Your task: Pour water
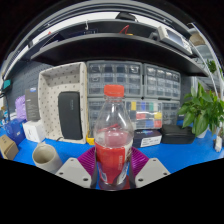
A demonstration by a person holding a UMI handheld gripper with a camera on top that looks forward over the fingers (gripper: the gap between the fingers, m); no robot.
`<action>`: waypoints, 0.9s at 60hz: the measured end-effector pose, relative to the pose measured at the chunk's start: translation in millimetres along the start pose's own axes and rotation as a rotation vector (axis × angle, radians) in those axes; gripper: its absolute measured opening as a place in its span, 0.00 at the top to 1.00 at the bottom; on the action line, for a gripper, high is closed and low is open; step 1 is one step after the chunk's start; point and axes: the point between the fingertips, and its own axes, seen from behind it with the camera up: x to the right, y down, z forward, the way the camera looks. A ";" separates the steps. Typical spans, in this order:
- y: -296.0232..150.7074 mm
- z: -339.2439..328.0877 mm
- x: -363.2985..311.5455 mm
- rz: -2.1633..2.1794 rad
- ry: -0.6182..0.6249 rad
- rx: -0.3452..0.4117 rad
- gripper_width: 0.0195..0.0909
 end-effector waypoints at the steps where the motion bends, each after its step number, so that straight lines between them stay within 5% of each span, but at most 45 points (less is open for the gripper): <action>1: 0.2 -0.1 -0.1 0.001 0.000 -0.002 0.61; 9: 2.3 -1.5 0.4 0.023 -0.009 -0.029 0.50; 15: 16.5 -5.8 2.8 0.018 -0.003 -0.088 0.13; 18: 25.6 -10.7 4.7 0.012 0.009 -0.118 0.07; 39: 59.6 -101.3 -9.5 0.045 0.013 -0.248 0.09; 54: -5.3 -146.0 -32.4 0.064 0.005 -0.219 0.08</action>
